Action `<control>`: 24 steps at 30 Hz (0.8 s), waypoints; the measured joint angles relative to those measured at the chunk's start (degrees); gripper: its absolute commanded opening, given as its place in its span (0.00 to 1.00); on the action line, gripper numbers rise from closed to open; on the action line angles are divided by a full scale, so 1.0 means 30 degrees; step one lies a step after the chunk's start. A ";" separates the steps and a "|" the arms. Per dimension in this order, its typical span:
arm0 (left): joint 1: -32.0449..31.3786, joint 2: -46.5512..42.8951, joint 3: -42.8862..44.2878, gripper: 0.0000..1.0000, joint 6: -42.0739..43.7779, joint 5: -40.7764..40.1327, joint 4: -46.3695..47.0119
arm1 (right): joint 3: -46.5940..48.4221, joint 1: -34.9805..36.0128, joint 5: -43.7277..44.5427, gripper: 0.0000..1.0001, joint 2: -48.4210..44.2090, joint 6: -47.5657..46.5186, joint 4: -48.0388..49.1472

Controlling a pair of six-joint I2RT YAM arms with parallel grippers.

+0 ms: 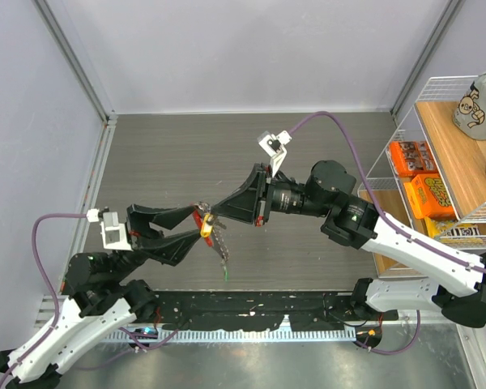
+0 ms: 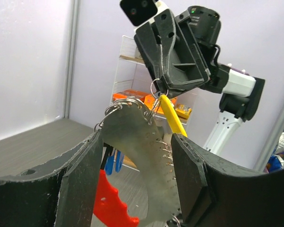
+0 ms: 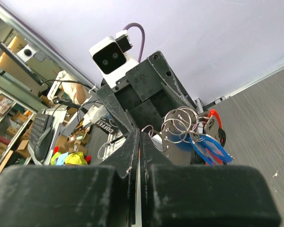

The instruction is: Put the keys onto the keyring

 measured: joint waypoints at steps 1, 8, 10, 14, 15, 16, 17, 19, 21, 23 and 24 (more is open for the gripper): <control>0.0000 -0.0095 0.0036 0.65 -0.0029 0.0197 0.0007 | 0.0051 0.0000 -0.0168 0.06 0.0000 -0.0015 0.0015; 0.0000 -0.0197 0.0175 0.64 -0.0138 0.0976 0.0073 | 0.0415 0.0000 -0.1290 0.05 0.0000 -0.0284 -0.0066; 0.0000 -0.0182 0.0182 0.64 -0.0138 0.1056 0.0117 | 0.0525 0.0000 -0.1552 0.06 0.0000 -0.0379 -0.0131; 0.0000 -0.0029 0.0182 0.63 -0.0146 0.1209 0.0466 | 0.0743 -0.0036 -0.2164 0.05 0.0000 -0.0444 -0.0124; 0.0000 0.0044 0.0182 0.63 -0.0146 0.1275 0.0583 | 0.0787 -0.0036 -0.2339 0.05 0.0000 -0.0444 -0.0124; -0.0007 0.0131 0.0182 0.63 -0.0146 0.1319 0.0707 | 0.0838 -0.0036 -0.2499 0.06 0.0000 -0.0444 -0.0124; 0.0000 0.0240 0.0197 0.63 -0.0146 0.1362 0.0816 | 0.0874 -0.0036 -0.2608 0.05 0.0000 -0.0437 -0.0124; 0.0000 0.0430 0.0219 0.63 -0.0138 0.1501 0.0962 | 0.0962 -0.0029 -0.2929 0.05 0.0000 -0.0430 -0.0124; 0.0000 0.0576 0.0219 0.63 -0.0138 0.1632 0.1144 | 0.0984 -0.0036 -0.3140 0.06 0.0007 -0.0423 -0.0117; 0.0000 0.0699 0.0219 0.63 -0.0138 0.1778 0.1362 | 0.0998 -0.0036 -0.3395 0.06 0.0044 -0.0415 -0.0109; 0.0000 0.0729 0.0219 0.62 -0.0131 0.1865 0.1443 | 0.1005 -0.0036 -0.3497 0.06 0.0073 -0.0415 -0.0109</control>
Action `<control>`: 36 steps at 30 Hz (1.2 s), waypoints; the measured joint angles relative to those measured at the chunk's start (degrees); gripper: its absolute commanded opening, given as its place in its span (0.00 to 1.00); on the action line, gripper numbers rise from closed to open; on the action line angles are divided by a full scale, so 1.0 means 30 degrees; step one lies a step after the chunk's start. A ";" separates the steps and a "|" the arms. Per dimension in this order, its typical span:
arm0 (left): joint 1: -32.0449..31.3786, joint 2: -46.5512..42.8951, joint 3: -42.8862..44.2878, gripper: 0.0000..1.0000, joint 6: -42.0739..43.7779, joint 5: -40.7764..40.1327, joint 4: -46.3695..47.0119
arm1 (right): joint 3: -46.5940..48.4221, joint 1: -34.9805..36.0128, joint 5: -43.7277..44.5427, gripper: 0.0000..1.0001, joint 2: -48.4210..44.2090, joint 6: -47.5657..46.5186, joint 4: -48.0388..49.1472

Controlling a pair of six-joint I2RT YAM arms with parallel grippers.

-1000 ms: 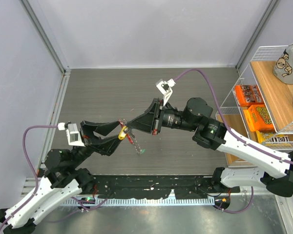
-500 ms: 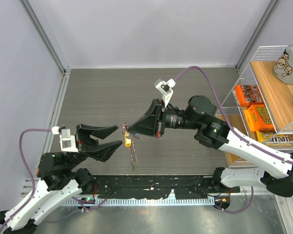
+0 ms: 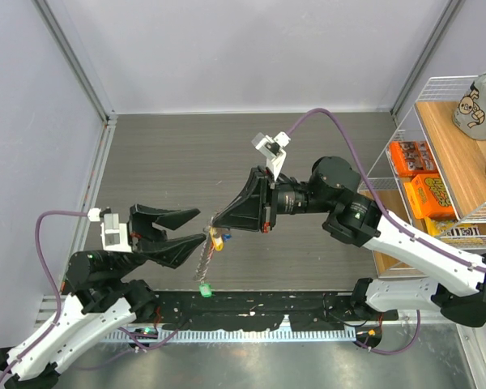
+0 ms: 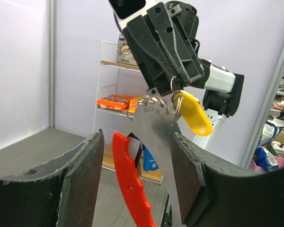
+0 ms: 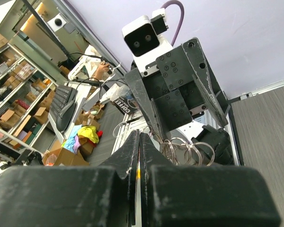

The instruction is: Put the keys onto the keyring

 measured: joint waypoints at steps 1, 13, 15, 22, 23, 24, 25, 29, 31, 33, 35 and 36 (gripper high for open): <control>0.0000 0.0029 0.0000 0.62 0.0000 0.0109 0.0138 | 0.0029 0.0000 -0.0131 0.05 0.0066 0.0007 0.0000; -0.0007 0.0576 0.0270 0.51 -0.0044 0.2499 0.1545 | 0.0408 0.0000 -0.1239 0.05 0.0823 0.0153 0.0131; 0.0000 0.0641 0.0321 0.45 -0.0087 0.2834 0.1647 | 0.0517 0.0000 -0.1290 0.05 0.0831 0.0160 0.0131; -0.0007 0.0903 0.0342 0.30 -0.0342 0.3439 0.1843 | 0.0736 0.0000 -0.1443 0.06 0.0903 0.0168 0.0131; -0.0007 0.0933 0.0357 0.30 -0.0357 0.3475 0.1851 | 0.0736 0.0000 -0.1443 0.06 0.0903 0.0168 0.0131; -0.0007 0.0962 0.0379 0.29 -0.0357 0.3490 0.1858 | 0.0736 0.0000 -0.1450 0.05 0.0903 0.0168 0.0138; -0.0007 0.0998 0.0393 0.29 -0.0357 0.3519 0.1858 | 0.0736 0.0000 -0.1457 0.05 0.0903 0.0168 0.0138; -0.0007 0.1137 0.0481 0.31 -0.0372 0.3643 0.1872 | 0.0736 0.0000 -0.1486 0.06 0.0903 0.0160 0.0117; -0.0007 0.1173 0.0539 0.31 -0.0372 0.3708 0.1887 | 0.0743 0.0000 -0.1486 0.05 0.0903 0.0153 0.0109; -0.0007 0.1173 0.0583 0.31 -0.0379 0.3759 0.1923 | 0.0743 0.0000 -0.1486 0.06 0.0903 0.0146 0.0080; -0.0007 0.1173 0.0619 0.30 -0.0386 0.3774 0.1974 | 0.0743 0.0000 -0.1486 0.06 0.0903 0.0146 0.0073; -0.0007 0.1180 0.0627 0.30 -0.0386 0.3767 0.1982 | 0.0743 0.0000 -0.1486 0.05 0.0903 0.0146 0.0066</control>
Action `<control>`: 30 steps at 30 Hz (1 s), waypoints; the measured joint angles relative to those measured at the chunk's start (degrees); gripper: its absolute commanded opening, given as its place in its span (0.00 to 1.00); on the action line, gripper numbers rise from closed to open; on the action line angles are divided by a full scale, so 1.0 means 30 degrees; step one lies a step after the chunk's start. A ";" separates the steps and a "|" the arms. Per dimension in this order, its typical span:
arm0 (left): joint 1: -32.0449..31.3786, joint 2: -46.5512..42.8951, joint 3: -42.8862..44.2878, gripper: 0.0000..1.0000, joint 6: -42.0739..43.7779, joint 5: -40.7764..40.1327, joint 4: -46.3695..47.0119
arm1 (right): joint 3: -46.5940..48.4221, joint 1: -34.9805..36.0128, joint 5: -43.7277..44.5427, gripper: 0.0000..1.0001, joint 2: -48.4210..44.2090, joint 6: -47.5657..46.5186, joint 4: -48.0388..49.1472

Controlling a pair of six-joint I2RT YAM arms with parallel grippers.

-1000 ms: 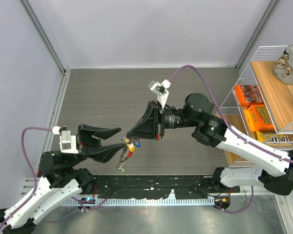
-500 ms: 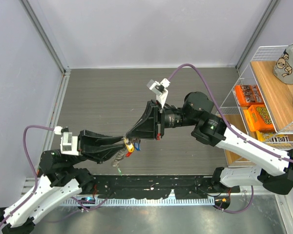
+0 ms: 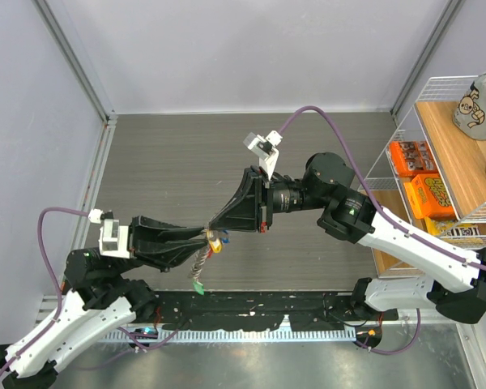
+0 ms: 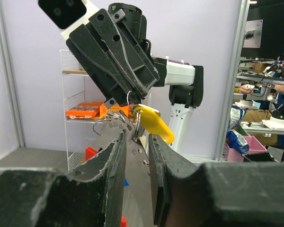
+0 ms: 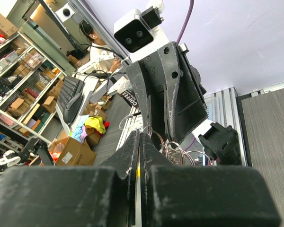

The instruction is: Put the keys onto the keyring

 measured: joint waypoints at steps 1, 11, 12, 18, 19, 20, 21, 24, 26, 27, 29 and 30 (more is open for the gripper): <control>0.0000 0.0007 0.0015 0.30 0.0000 0.0007 0.0007 | 0.0000 0.0000 0.0000 0.06 0.0000 0.0000 0.0000; 0.0000 0.0277 0.0051 0.20 -0.0051 0.0146 0.0029 | 0.0000 0.0000 0.0000 0.06 0.0000 -0.0080 -0.0058; 0.0000 0.0284 0.0051 0.20 -0.0058 0.0146 0.0029 | 0.0000 0.0000 0.0000 0.06 0.0000 -0.0087 -0.0073; 0.0000 0.0284 0.0051 0.25 -0.0073 0.0153 0.0036 | 0.0000 0.0000 0.0000 0.05 0.0000 -0.0153 -0.0095; 0.0000 0.0284 0.0051 0.25 -0.0087 0.0160 0.0036 | 0.0000 0.0000 0.0000 0.06 0.0000 -0.0153 -0.0095; 0.0000 0.0284 0.0051 0.25 -0.0117 0.0153 0.0036 | 0.0000 0.0000 0.0000 0.06 0.0000 -0.0153 -0.0095; 0.0000 0.0284 0.0051 0.26 -0.0131 0.0153 0.0036 | 0.0000 0.0000 0.0000 0.06 0.0000 -0.0160 -0.0095; 0.0000 0.0277 0.0051 0.26 -0.0138 0.0153 0.0044 | 0.0000 0.0000 0.0000 0.06 0.0000 -0.0160 -0.0095; 0.0000 0.0277 0.0051 0.26 -0.0138 0.0160 0.0044 | 0.0000 0.0000 0.0000 0.05 0.0000 -0.0160 -0.0102; 0.0000 0.0277 0.0051 0.26 -0.0138 0.0160 0.0044 | -0.0007 0.0000 0.0000 0.06 0.0000 -0.0160 -0.0102; 0.0000 0.0277 0.0051 0.26 -0.0138 0.0160 0.0044 | 0.0000 0.0000 -0.0007 0.06 0.0000 -0.0160 -0.0102; 0.0000 0.0277 0.0051 0.25 -0.0146 0.0160 0.0044 | 0.0000 0.0000 -0.0007 0.05 0.0000 -0.0160 -0.0102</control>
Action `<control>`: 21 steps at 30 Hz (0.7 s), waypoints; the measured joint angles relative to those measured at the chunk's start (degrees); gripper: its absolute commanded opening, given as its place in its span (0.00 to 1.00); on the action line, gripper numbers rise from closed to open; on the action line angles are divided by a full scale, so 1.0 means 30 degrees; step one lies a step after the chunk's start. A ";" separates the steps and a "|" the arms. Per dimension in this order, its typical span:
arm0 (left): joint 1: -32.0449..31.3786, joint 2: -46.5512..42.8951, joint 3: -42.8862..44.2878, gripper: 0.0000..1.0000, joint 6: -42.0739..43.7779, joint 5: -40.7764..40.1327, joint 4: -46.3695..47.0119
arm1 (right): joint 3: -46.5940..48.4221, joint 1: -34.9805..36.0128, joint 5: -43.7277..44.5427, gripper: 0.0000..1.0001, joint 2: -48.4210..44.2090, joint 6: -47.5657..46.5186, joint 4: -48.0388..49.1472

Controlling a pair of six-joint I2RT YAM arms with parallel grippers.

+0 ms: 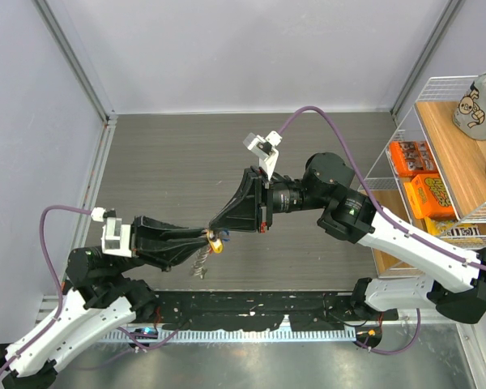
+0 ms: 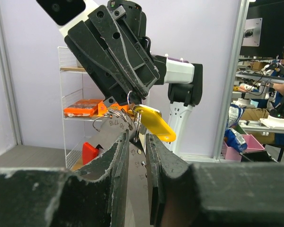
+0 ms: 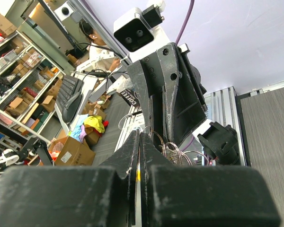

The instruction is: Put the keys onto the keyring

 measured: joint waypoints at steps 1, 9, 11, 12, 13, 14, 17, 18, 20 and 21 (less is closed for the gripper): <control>0.0000 0.0000 0.0000 0.25 -0.0007 -0.0007 0.0000 | -0.0007 0.0000 0.0000 0.05 0.0000 0.0000 0.0000; 0.0000 -0.0153 0.0022 0.22 -0.0262 0.0044 0.0000 | -0.0007 0.0000 -0.0051 0.05 0.0000 -0.0007 0.0000; 0.0000 -0.0182 0.0051 0.21 -0.0335 0.0066 0.0000 | -0.0007 0.0000 -0.0095 0.05 0.0000 -0.0015 0.0000; 0.0000 -0.0204 0.0073 0.21 -0.0342 0.0066 0.0000 | -0.0007 0.0000 -0.0124 0.06 0.0000 -0.0015 0.0000; 0.0000 -0.0211 0.0095 0.20 -0.0350 0.0073 0.0007 | -0.0007 0.0000 -0.0138 0.06 0.0000 -0.0015 0.0000; 0.0000 -0.0211 0.0131 0.18 -0.0357 0.0102 0.0022 | -0.0007 0.0000 -0.0146 0.05 0.0000 -0.0015 0.0000; 0.0000 -0.0211 0.0233 0.15 -0.0393 0.0175 0.0058 | -0.0007 0.0000 -0.0189 0.06 0.0000 -0.0015 0.0000; 0.0000 -0.0211 0.0270 0.13 -0.0408 0.0189 0.0087 | -0.0007 0.0000 -0.0211 0.06 0.0000 -0.0015 0.0000; 0.0000 -0.0211 0.0313 0.10 -0.0415 0.0219 0.0131 | -0.0007 0.0000 -0.0255 0.06 0.0000 -0.0022 0.0000; 0.0007 -0.0204 0.0321 0.10 -0.0415 0.0270 0.0138 | -0.0007 0.0000 -0.0270 0.05 0.0000 -0.0022 0.0000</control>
